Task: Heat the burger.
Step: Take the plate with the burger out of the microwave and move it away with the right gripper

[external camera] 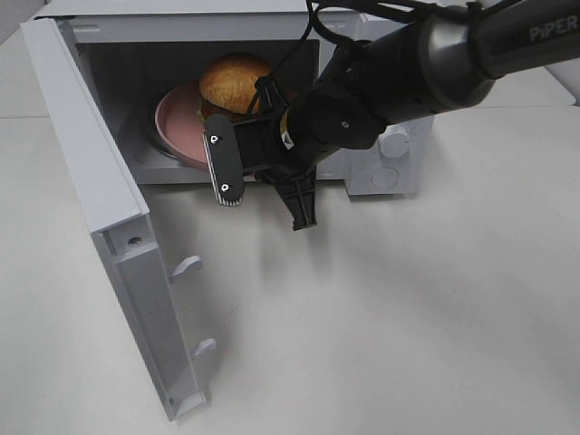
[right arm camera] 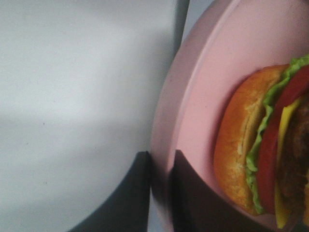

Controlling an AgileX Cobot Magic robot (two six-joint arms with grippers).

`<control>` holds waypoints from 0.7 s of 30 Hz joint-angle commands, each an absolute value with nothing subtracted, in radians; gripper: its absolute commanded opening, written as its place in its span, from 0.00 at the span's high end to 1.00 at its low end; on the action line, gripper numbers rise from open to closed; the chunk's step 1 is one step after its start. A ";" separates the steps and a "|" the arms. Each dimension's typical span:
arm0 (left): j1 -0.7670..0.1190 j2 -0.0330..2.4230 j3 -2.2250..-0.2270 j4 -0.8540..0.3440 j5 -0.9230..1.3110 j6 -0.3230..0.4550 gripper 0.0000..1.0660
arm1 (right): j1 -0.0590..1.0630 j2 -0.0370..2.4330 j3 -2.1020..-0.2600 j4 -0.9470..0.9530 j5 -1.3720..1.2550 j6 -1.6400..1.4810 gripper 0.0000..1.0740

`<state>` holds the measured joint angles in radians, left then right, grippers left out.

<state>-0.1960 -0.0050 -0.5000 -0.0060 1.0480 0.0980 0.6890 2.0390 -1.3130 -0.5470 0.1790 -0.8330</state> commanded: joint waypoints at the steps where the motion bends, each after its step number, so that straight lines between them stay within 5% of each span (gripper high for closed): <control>1: -0.194 -0.025 -0.497 -0.007 1.034 0.095 1.00 | 0.687 1.979 -1.274 -0.556 0.171 -0.858 1.00; 21: -0.194 -0.025 -0.497 -0.007 1.034 0.095 1.00 | 0.687 1.786 -0.972 -0.559 0.131 -0.976 1.00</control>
<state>-0.1960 -0.0050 -0.5000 -0.0060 1.0480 0.0980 0.6970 1.8340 -0.9970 -0.5560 0.1300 -0.9870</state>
